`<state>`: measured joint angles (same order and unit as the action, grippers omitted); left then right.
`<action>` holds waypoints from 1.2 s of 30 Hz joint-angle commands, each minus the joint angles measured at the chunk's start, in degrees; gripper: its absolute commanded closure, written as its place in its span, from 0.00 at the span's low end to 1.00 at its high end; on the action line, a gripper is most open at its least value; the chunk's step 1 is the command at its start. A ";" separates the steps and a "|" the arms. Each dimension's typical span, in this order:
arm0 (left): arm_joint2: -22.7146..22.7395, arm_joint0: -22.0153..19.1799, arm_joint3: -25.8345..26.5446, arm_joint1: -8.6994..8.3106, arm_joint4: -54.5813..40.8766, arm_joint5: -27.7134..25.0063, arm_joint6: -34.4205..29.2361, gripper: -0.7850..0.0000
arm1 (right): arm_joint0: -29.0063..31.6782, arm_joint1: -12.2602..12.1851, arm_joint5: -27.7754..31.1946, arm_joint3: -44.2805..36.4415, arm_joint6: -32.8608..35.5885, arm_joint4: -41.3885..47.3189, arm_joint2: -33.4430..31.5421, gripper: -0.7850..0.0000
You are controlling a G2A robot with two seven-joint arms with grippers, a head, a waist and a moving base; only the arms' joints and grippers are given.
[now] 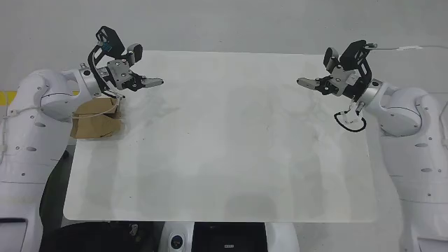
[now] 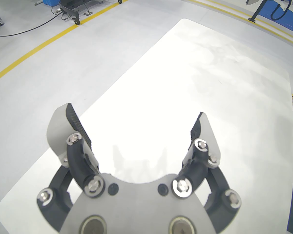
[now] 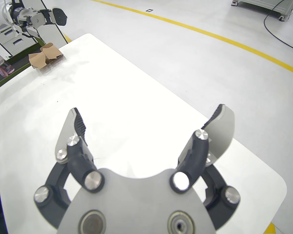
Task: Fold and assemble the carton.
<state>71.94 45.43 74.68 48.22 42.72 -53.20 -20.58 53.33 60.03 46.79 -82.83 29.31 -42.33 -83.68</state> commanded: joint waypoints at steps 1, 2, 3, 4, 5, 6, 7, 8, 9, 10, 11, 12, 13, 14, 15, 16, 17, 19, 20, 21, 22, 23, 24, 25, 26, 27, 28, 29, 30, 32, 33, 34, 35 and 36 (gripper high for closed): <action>0.00 0.00 0.00 0.00 0.00 0.00 0.00 0.00 | 0.00 0.00 0.00 0.00 0.00 0.00 0.00 0.00; 0.00 0.00 0.00 0.00 0.00 0.00 0.00 0.00 | 0.00 0.00 0.00 0.00 0.00 0.00 0.00 0.00; 0.00 0.00 0.00 0.00 0.00 0.00 0.00 0.00 | 0.00 0.00 0.00 0.00 0.00 0.00 0.00 0.00; 0.00 0.00 0.00 0.00 0.00 0.00 0.00 0.00 | 0.00 0.00 0.00 0.00 0.00 0.00 0.00 0.00; 0.00 0.00 0.00 0.00 0.00 0.00 0.00 0.00 | 0.00 0.00 0.00 0.00 0.00 0.00 0.00 0.00; 0.00 0.00 0.00 0.00 0.00 0.00 0.00 0.00 | 0.00 0.00 0.00 0.00 0.00 0.00 0.00 0.00; 0.00 0.00 0.00 0.00 0.00 0.00 0.00 0.00 | 0.00 0.00 0.00 0.00 0.00 0.00 0.00 0.00; 0.00 0.00 0.00 0.00 0.00 0.00 0.00 0.00 | 0.00 0.00 0.00 0.00 0.00 0.00 0.00 0.00; 0.00 0.00 0.00 0.00 0.00 0.00 0.00 0.00 | 0.00 0.00 0.00 0.00 0.00 0.00 0.00 0.00; 0.00 0.00 0.00 0.00 0.00 0.00 0.00 0.00 | 0.00 0.00 0.00 0.00 0.00 0.00 0.00 0.00; 0.00 0.00 0.00 0.00 0.00 0.00 0.00 0.00 | 0.00 0.00 0.00 0.00 0.00 0.00 0.00 0.00; 0.00 0.00 0.00 0.00 0.00 0.00 0.00 0.00 | 0.00 0.00 0.00 0.00 0.00 0.00 0.00 0.00; 0.00 0.00 0.00 0.00 0.00 0.00 0.00 0.00 | 0.00 0.00 0.00 0.00 0.00 0.00 0.00 0.00; 0.02 0.28 0.26 0.02 0.04 0.53 0.24 0.00 | 0.00 0.00 0.00 0.00 0.00 -0.01 0.00 0.00; 0.10 0.67 0.66 0.00 0.17 1.11 0.32 0.00 | 0.00 0.00 0.00 0.00 0.00 -0.01 0.00 0.00; 0.25 0.96 0.66 -0.05 -0.12 1.51 0.09 0.00 | 0.00 0.00 0.00 0.00 0.00 -0.01 0.00 0.00; 0.34 1.23 0.12 -0.03 -2.26 1.99 -0.29 0.00 | 0.00 0.00 0.00 0.00 0.00 -0.01 0.00 0.00; 0.60 0.73 -0.73 -0.11 -8.41 2.73 -3.43 0.00 | 0.00 0.00 0.00 0.00 0.00 -0.01 0.00 0.00; 0.86 0.23 -0.90 -0.24 -10.49 3.23 -5.53 0.00 | 0.00 0.00 0.00 0.00 0.00 -0.01 0.00 0.00; 1.05 -0.13 -1.20 -0.35 -12.65 3.93 -7.48 0.00 | 0.00 0.00 0.00 0.00 0.00 -0.01 0.00 0.00; 1.10 -0.37 -1.70 -0.42 -15.32 4.95 -9.56 0.00 | 0.00 0.00 0.00 0.00 0.00 -0.01 0.00 0.00; 1.10 -0.73 -2.10 -0.49 -18.24 6.10 -11.93 0.00 | 0.00 0.00 0.00 0.00 0.00 -0.01 0.00 0.00; 1.10 -1.15 -2.59 -0.57 -21.09 7.35 -14.51 0.00 | 0.00 0.00 0.00 0.00 0.00 -0.01 0.00 0.00; 1.10 -1.57 -3.15 -0.63 -24.24 8.69 -17.08 0.00 | 0.00 0.00 0.00 0.00 0.00 -0.01 0.00 0.00; 1.09 -2.00 -3.76 -0.69 -27.48 10.14 -19.68 0.00 | 0.00 0.00 0.00 0.00 0.00 -0.01 0.00 0.00; 0.94 -2.34 -4.12 -0.72 -30.85 11.87 -22.49 0.00 | 0.00 0.00 0.00 0.00 0.00 -0.01 0.00 0.00; 0.99 -2.85 -4.53 -0.78 -33.77 13.41 -25.12 0.00 | 0.00 0.00 0.00 0.00 0.00 -0.01 0.00 0.00; 1.11 -3.34 -5.18 -0.86 -36.29 14.74 -27.47 0.00 | 0.00 0.00 0.00 0.00 0.00 -0.01 0.00 0.00; 1.24 -3.83 -5.98 -0.92 -38.54 16.09 -29.51 0.00 | 0.00 0.00 0.00 0.00 0.00 -0.01 0.00 0.00; 1.47 -4.82 -7.86 -0.98 -42.53 18.63 -32.91 0.00 | 0.00 0.00 0.00 0.00 0.00 -0.01 0.00 0.00; 1.51 -5.27 -8.91 -0.97 -44.61 19.79 -34.42 0.00 | 0.00 0.00 0.00 0.00 0.00 -0.01 0.00 0.00; 1.58 -5.79 -10.00 -0.97 -46.54 20.86 -35.89 0.00 | 0.00 0.00 0.00 0.00 0.00 -0.01 0.00 0.00; 1.62 -6.32 -10.96 -0.96 -48.03 21.69 -37.16 0.00 | 0.00 0.00 0.00 0.00 0.00 -0.01 0.00 0.00; 1.67 -6.86 -11.91 -0.97 -48.94 22.16 -38.11 0.00 | 0.00 0.00 0.00 0.00 0.00 -0.01 0.00 0.00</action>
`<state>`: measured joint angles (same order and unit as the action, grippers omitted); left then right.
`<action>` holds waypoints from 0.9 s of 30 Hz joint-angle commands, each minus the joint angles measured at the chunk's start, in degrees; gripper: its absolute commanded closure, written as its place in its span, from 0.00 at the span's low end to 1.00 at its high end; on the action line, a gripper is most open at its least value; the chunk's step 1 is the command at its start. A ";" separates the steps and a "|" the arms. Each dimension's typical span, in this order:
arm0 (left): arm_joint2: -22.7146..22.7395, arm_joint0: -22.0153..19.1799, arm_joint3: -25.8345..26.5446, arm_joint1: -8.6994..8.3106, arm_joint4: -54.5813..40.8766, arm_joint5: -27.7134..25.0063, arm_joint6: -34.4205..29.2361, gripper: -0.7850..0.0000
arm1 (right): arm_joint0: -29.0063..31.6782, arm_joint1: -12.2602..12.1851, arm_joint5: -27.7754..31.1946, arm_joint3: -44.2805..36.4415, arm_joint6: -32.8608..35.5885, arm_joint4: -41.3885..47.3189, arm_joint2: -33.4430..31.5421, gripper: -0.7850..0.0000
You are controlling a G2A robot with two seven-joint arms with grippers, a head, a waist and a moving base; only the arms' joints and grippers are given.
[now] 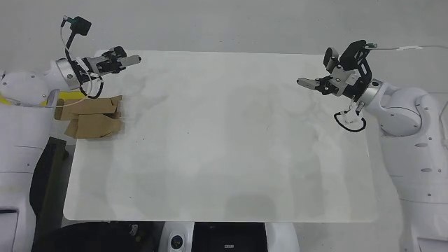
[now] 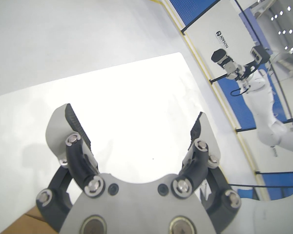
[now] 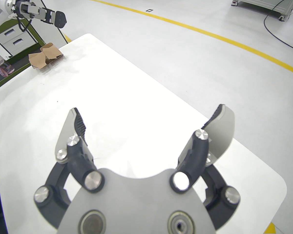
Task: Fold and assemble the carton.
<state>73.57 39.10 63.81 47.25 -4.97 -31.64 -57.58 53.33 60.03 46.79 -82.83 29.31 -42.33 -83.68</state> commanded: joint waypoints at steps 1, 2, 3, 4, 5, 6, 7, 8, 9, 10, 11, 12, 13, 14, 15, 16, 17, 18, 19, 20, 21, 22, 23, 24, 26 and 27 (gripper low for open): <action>0.10 -1.01 -2.13 0.00 -1.80 1.05 -1.66 0.00 | 0.00 0.00 0.00 0.00 0.00 -0.01 0.00 0.00; 0.09 -1.47 -3.12 0.00 -2.11 1.45 -2.05 0.00 | 0.00 0.00 0.00 0.00 0.00 -0.01 0.00 0.00; 0.04 -1.89 -4.09 0.03 -2.62 1.62 -2.51 0.00 | 0.00 0.00 0.00 0.00 0.00 -0.01 0.00 0.00; 0.04 -2.35 -5.16 0.05 -3.06 1.61 -2.89 0.00 | 0.00 0.00 0.00 0.00 0.00 -0.01 0.00 0.00; 0.08 -2.87 -6.32 0.05 -3.26 1.42 -3.09 0.00 | 0.00 0.00 0.00 0.00 0.00 -0.01 0.00 0.00; 0.14 -3.42 -7.60 0.04 -3.27 1.18 -3.13 0.00 | 0.00 0.00 0.00 0.00 0.00 -0.01 0.00 0.00; 0.18 -3.97 -8.80 0.06 -3.29 0.83 -2.93 0.00 | 0.00 0.00 0.00 0.00 0.00 -0.01 0.00 0.00; 0.13 -4.34 -9.97 0.13 -3.60 0.63 -2.65 0.00 | 0.00 0.00 0.00 0.00 0.00 -0.01 0.00 0.00; 0.03 -4.71 -11.20 0.19 -4.10 0.90 -2.82 0.00 | 0.00 0.00 0.00 0.00 0.00 -0.01 0.00 0.00; -0.01 -5.20 -12.41 0.24 -4.64 1.33 -3.17 0.00 | 0.00 0.00 0.00 0.00 0.00 -0.01 0.00 0.00; 0.02 -5.74 -13.59 0.26 -5.02 1.39 -3.50 0.00 | 0.00 0.00 0.00 0.00 0.00 -0.01 0.00 0.00; 0.06 -6.22 -14.80 0.26 -5.37 1.18 -3.92 0.00 | 0.00 0.00 0.00 0.00 0.00 -0.01 0.00 0.00; 0.17 -6.75 -16.12 0.25 -5.60 1.20 -4.07 0.00 | 0.00 0.00 0.00 0.00 0.00 -0.01 0.00 0.00; 0.20 -7.28 -17.30 0.22 -5.55 1.20 -4.35 0.00 | 0.00 0.00 0.00 0.00 0.00 -0.01 0.00 0.00; 0.25 -7.84 -18.47 0.16 -5.13 1.03 -4.38 0.00 | 0.00 0.00 0.00 0.00 0.00 -0.01 0.00 0.00; 0.31 -8.38 -19.63 0.10 -4.65 0.82 -4.26 0.00 | 0.00 0.00 0.00 0.00 0.00 -0.01 0.00 0.00; 0.39 -8.89 -20.83 0.05 -4.39 0.70 -4.15 0.00 | 0.00 0.00 0.00 0.00 0.00 -0.01 0.00 0.00; 0.51 -9.40 -22.07 0.01 -4.38 0.77 -4.08 0.00 | 0.00 0.00 0.00 0.00 0.00 -0.01 0.00 0.00; 0.62 -9.93 -23.22 -0.04 -4.32 0.83 -4.08 0.00 | 0.00 0.00 0.00 0.00 0.00 -0.01 0.00 0.00; 0.70 -10.48 -24.32 -0.12 -3.96 0.74 -4.03 0.00 | 0.00 0.00 0.00 0.00 0.00 -0.01 0.00 0.00; 0.77 -11.03 -25.38 -0.21 -3.37 0.55 -3.79 0.00 | 0.00 0.00 0.00 0.00 0.00 -0.01 0.00 0.00; 0.81 -11.54 -26.39 -0.29 -2.80 0.31 -3.55 0.00 | 0.00 0.00 0.00 0.00 0.00 -0.01 0.00 0.00; 0.84 -12.05 -27.39 -0.38 -2.18 0.06 -3.26 0.00 | 0.00 0.00 0.00 0.00 0.00 -0.01 0.00 0.00; 0.86 -12.54 -28.36 -0.49 -1.37 -0.24 -2.90 0.00 | 0.00 0.00 0.00 0.00 0.00 -0.01 0.00 0.00; 0.79 -13.49 -30.22 -0.77 0.84 -1.09 -2.07 0.00 | 0.00 0.00 0.00 0.00 0.00 -0.01 0.00 0.00; 0.75 -13.95 -31.21 -0.95 2.18 -1.47 -1.43 0.00 | 0.00 0.00 0.00 0.00 0.00 -0.01 0.00 0.00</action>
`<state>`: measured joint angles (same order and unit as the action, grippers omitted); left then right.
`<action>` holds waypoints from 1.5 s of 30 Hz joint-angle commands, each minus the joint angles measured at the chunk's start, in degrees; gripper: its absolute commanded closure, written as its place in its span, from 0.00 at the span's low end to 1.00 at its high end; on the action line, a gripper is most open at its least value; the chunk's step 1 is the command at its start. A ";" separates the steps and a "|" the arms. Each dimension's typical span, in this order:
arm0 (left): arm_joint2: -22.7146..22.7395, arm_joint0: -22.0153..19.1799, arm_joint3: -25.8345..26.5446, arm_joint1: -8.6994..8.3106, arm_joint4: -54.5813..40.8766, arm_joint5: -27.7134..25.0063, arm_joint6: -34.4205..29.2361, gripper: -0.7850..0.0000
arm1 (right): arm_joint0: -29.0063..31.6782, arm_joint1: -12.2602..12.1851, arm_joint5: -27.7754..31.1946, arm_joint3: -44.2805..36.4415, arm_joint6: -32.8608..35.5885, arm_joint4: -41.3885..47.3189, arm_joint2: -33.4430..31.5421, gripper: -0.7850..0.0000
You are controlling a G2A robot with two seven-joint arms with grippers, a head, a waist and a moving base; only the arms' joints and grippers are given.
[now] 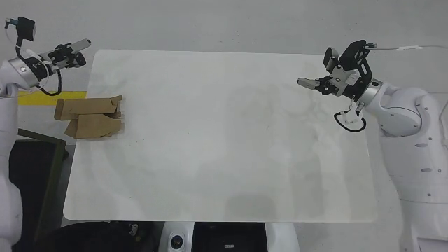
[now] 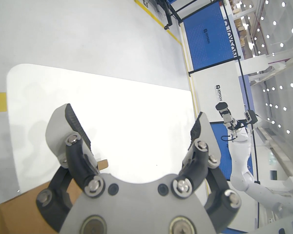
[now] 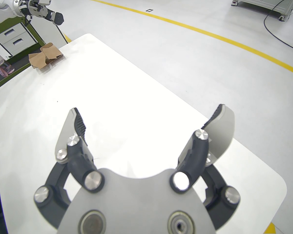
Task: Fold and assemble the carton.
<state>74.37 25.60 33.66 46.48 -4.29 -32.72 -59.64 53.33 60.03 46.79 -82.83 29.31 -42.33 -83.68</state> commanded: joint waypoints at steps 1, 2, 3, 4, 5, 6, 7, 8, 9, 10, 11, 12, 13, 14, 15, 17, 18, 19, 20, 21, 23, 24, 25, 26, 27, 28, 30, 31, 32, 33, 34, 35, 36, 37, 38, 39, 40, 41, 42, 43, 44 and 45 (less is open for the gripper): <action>-0.11 -0.88 -2.05 -0.33 2.67 -0.69 1.17 0.00 | 0.00 0.00 0.00 0.00 0.00 -0.01 0.00 0.00; -0.17 -1.33 -3.01 -0.48 3.71 -1.04 1.55 0.00 | 0.00 0.00 0.00 0.00 0.00 -0.01 0.00 0.00; -0.33 -1.77 -3.88 -0.66 5.21 -1.59 1.95 0.00 | 0.00 0.00 0.00 0.00 0.00 -0.01 0.00 0.00; -0.66 -2.21 -4.67 -0.89 7.59 -2.13 2.93 0.00 | 0.00 0.00 0.00 0.00 0.00 -0.01 0.00 0.00; -0.86 -2.61 -5.65 -1.05 9.37 -2.24 4.33 0.00 | 0.00 0.00 0.00 0.00 0.00 -0.01 0.00 0.00; -0.95 -2.97 -6.59 -1.08 9.89 -2.16 5.01 0.00 | 0.00 0.00 0.00 0.00 0.00 -0.01 0.00 0.00; -1.03 -3.32 -7.49 -1.09 10.14 -2.17 5.16 0.00 | 0.00 0.00 0.00 0.00 0.00 -0.01 0.00 0.00; -1.21 -3.75 -8.36 -1.20 11.17 -2.13 5.57 0.00 | 0.00 0.00 0.00 0.00 0.00 -0.01 0.00 0.00; -1.49 -4.15 -9.16 -1.36 12.73 -2.16 6.31 0.00 | 0.00 0.00 0.00 0.00 0.00 -0.01 0.00 0.00; -1.86 -4.47 -9.93 -1.53 14.59 -2.29 7.13 0.00 | 0.00 0.00 0.00 0.00 0.00 -0.01 0.00 0.00; -2.22 -4.76 -10.77 -1.72 16.48 -2.34 8.16 0.00 | 0.00 0.00 0.00 0.00 0.00 -0.01 0.00 0.00; -2.51 -4.94 -11.76 -1.85 17.88 -2.29 8.94 0.00 | 0.00 0.00 0.00 0.00 0.00 -0.01 0.00 0.00; -2.67 -5.11 -12.82 -1.95 18.65 -2.20 9.30 0.00 | 0.00 0.00 0.00 0.00 0.00 -0.01 0.00 0.00; -2.72 -5.27 -13.90 -2.02 18.92 -2.14 9.35 0.00 | 0.00 0.00 0.00 0.00 0.00 -0.01 0.00 0.00; -2.71 -5.35 -14.90 -2.03 18.65 -2.42 8.66 0.00 | 0.00 0.00 0.00 0.00 0.00 -0.01 0.00 0.00; -2.74 -5.50 -16.76 -2.15 18.44 -2.97 6.83 0.00 | 0.00 0.00 0.00 0.00 0.00 -0.01 0.00 0.00; -2.89 -5.62 -17.54 -2.32 19.17 -2.85 6.82 0.00 | 0.00 0.00 0.00 0.00 0.00 -0.01 0.00 0.00; -3.01 -5.69 -18.26 -2.46 19.76 -2.70 6.93 0.00 | 0.00 0.00 0.00 0.00 0.00 -0.01 0.00 0.00; -3.07 -5.75 -18.97 -2.59 20.14 -2.42 7.10 0.00 | 0.00 0.00 0.00 0.00 0.00 -0.01 0.00 0.00; -3.16 -5.80 -19.53 -2.72 20.63 -2.11 7.36 0.00 | 0.00 0.00 0.00 0.00 0.00 -0.01 0.00 0.00; -3.34 -5.77 -20.50 -2.97 21.40 -1.94 7.14 0.00 | 0.00 0.00 0.00 0.00 0.00 -0.01 0.00 0.00; -3.55 -5.73 -20.85 -3.15 22.18 -1.82 7.18 0.00 | 0.00 0.00 0.00 0.00 0.00 -0.01 0.00 0.00; -3.61 -5.70 -21.27 -3.31 22.58 -1.66 7.31 0.00 | 0.00 0.00 0.00 0.00 0.00 -0.01 0.00 0.00; -3.57 -5.66 -21.68 -3.43 22.59 -1.60 7.09 0.00 | 0.00 0.00 0.00 0.00 0.00 -0.01 0.00 0.00; -3.70 -5.61 -21.84 -3.57 22.98 -1.62 6.48 0.00 | 0.00 0.00 0.00 0.00 0.00 -0.01 0.00 0.00; -4.11 -5.50 -21.63 -3.73 24.09 -2.08 5.76 0.00 | 0.00 0.00 0.00 0.00 0.00 -0.01 0.00 0.00; -4.84 -5.26 -21.44 -3.96 25.84 -3.29 3.83 0.00 | 0.00 0.00 0.00 0.00 0.00 -0.01 0.00 0.00; -5.11 -5.17 -21.54 -4.08 26.52 -3.66 3.15 0.00 | 0.00 0.00 0.00 0.00 0.00 -0.01 0.00 0.00; -5.31 -5.07 -21.72 -4.18 27.02 -3.92 2.70 0.00 | 0.00 0.00 0.00 0.00 0.00 -0.01 0.00 0.00; -5.47 -4.97 -21.84 -4.27 27.42 -4.23 2.35 0.00 | 0.00 0.00 0.00 0.00 0.00 -0.01 0.00 0.00; -5.48 -4.90 -22.08 -4.32 27.36 -4.45 1.98 0.00 | 0.00 0.00 0.00 0.00 0.00 -0.01 0.00 0.00; -5.38 -4.85 -22.32 -4.35 26.99 -4.55 1.61 0.00 | 0.00 0.00 0.00 0.00 0.00 -0.01 0.00 0.00; -5.37 -4.73 -22.43 -4.34 26.76 -4.73 1.08 0.00 | 0.00 0.00 0.00 0.00 0.00 -0.01 0.00 0.00; -5.36 -4.61 -22.45 -4.32 26.53 -4.87 0.66 0.00 | 0.00 0.00 0.00 0.00 0.00 -0.01 0.00 0.00; -5.23 -4.50 -22.55 -4.26 25.99 -4.82 0.42 0.00 | 0.00 0.00 0.00 0.00 0.00 -0.01 0.00 0.00; -5.14 -4.32 -22.56 -4.16 25.41 -4.88 0.06 0.00 | 0.00 0.00 0.00 0.00 0.00 -0.01 0.00 0.00; -5.05 -4.10 -22.58 -4.04 24.82 -4.89 -0.36 0.00 | 0.00 0.00 0.00 0.00 0.00 -0.01 0.00 0.00; -5.05 -3.85 -22.55 -3.92 24.44 -4.80 -0.66 0.00 | 0.00 0.00 0.00 0.00 0.00 -0.01 0.00 0.00; -5.11 -3.58 -22.46 -3.78 24.20 -4.71 -0.94 0.00 | 0.00 0.00 0.00 0.00 0.00 -0.01 0.00 0.00; -5.18 -3.30 -22.38 -3.66 24.02 -4.64 -1.08 0.00 | 0.00 0.00 0.00 0.00 0.00 -0.01 0.00 0.00; -5.25 -3.06 -22.32 -3.56 23.93 -4.53 -1.01 0.00 | 0.00 0.00 0.00 0.00 0.00 -0.01 0.00 0.00; -5.38 -2.83 -22.27 -3.48 24.02 -4.35 -0.84 0.00 | 0.00 0.00 0.00 0.00 0.00 -0.01 0.00 0.00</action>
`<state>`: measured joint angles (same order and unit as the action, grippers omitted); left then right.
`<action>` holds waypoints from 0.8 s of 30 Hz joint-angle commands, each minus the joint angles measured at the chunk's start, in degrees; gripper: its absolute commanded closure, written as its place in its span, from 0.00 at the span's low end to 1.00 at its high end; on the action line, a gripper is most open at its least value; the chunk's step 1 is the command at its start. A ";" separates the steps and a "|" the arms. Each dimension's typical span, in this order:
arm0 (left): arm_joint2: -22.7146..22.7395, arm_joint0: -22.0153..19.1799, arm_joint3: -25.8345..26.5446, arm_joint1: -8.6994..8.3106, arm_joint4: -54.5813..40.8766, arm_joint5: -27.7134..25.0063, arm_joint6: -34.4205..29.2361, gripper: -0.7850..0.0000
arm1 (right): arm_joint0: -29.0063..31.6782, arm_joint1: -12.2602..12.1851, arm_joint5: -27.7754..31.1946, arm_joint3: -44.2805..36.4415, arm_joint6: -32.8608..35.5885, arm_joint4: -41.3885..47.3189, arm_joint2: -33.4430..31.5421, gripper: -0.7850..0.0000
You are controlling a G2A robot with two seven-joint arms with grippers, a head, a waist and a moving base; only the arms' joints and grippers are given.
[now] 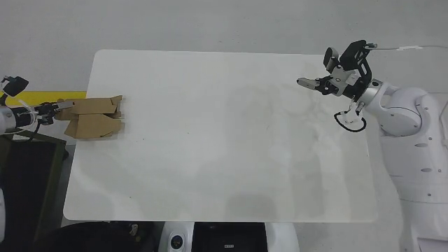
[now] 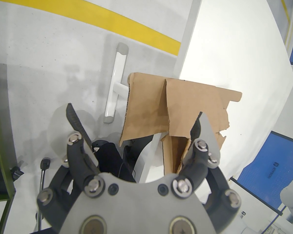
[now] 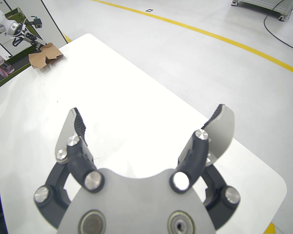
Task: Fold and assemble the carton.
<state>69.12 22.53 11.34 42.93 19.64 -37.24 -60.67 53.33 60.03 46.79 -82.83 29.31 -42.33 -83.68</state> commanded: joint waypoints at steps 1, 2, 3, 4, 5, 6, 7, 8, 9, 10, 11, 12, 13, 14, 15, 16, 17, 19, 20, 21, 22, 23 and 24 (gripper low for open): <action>-0.38 0.46 0.22 0.12 0.55 0.29 0.45 0.00 | 0.00 0.00 0.00 0.00 0.00 -0.01 0.00 0.00; -0.48 0.65 0.24 0.20 0.59 0.35 0.67 0.00 | 0.00 0.00 0.00 0.00 0.00 -0.01 0.00 0.00; -0.52 0.75 0.25 0.26 0.49 0.40 0.79 0.06 | 0.00 0.00 0.00 0.00 0.00 -0.01 0.00 0.00; -0.54 0.82 0.19 0.31 0.37 0.58 0.82 0.22 | 0.00 0.00 0.00 0.00 0.00 -0.01 0.00 0.00; -0.55 0.87 0.12 0.34 0.27 0.83 1.01 0.37 | 0.00 0.00 0.00 0.00 0.00 -0.01 0.00 0.00; -0.57 0.93 0.08 0.37 0.24 1.05 1.25 0.50 | 0.00 0.00 0.00 0.00 0.00 -0.01 0.00 0.00; -0.60 0.97 0.08 0.38 0.21 1.14 1.44 0.57 | 0.00 0.00 0.00 0.00 0.00 -0.01 0.00 0.00; -0.54 1.01 -0.01 0.39 0.00 1.23 1.62 0.62 | 0.00 0.00 0.00 0.00 0.00 -0.01 0.00 0.00; -0.46 1.01 -0.13 0.39 -0.25 1.38 1.79 0.63 | 0.00 0.00 0.00 0.00 0.00 -0.01 0.00 0.00; -0.38 1.00 -0.21 0.37 -0.46 1.54 1.93 0.64 | 0.00 0.00 0.00 0.00 0.00 -0.01 0.00 0.00; -0.33 0.97 -0.25 0.33 -0.58 1.70 2.10 0.68 | 0.00 0.00 0.00 0.00 0.00 -0.01 0.00 0.00; -0.27 0.94 -0.27 0.30 -0.73 1.80 2.18 0.70 | 0.00 0.00 0.00 0.00 0.00 -0.01 0.00 0.00; -0.18 0.93 -0.32 0.27 -0.98 1.85 2.21 0.70 | 0.00 0.00 0.00 0.00 0.00 -0.01 0.00 0.00; -0.01 0.88 -0.37 0.24 -1.40 1.87 2.33 0.70 | 0.00 0.00 0.00 0.00 0.00 -0.01 0.00 0.00; 0.24 0.84 -0.46 0.22 -2.06 1.80 2.28 0.72 | 0.00 0.00 0.00 0.00 0.00 -0.01 0.00 0.00; 0.50 0.74 -0.48 0.19 -2.77 1.74 2.01 0.74 | 0.00 0.00 0.00 0.00 0.00 -0.01 0.00 0.00; 0.69 0.65 -0.40 0.15 -3.24 1.66 1.83 0.75 | 0.00 0.00 0.00 0.00 0.00 -0.01 0.00 0.00; 1.12 0.49 -0.27 0.08 -4.37 1.33 1.55 0.77 | 0.00 0.00 0.00 0.00 0.00 -0.01 0.00 0.00; 1.42 0.36 -0.17 0.06 -5.18 1.09 1.25 0.78 | 0.00 0.00 0.00 0.00 0.00 -0.01 0.00 0.00; 1.74 0.16 -0.02 0.04 -6.05 0.86 0.87 0.78 | 0.00 0.00 0.00 0.00 0.00 -0.01 0.00 0.00; 2.10 -0.05 0.10 0.03 -7.06 0.60 0.35 0.78 | 0.00 0.00 0.00 0.00 0.00 -0.01 0.00 0.00; 2.52 -0.27 0.19 0.02 -8.22 0.37 -0.28 0.78 | 0.00 0.00 0.00 0.00 0.00 -0.01 0.00 0.00; 2.90 -0.50 0.31 0.00 -9.27 0.18 -0.81 0.78 | 0.00 0.00 0.00 0.00 0.00 -0.01 0.00 0.00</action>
<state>71.63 22.26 11.54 42.94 11.56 -36.86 -60.89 53.33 60.03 46.79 -82.83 29.31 -42.33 -83.68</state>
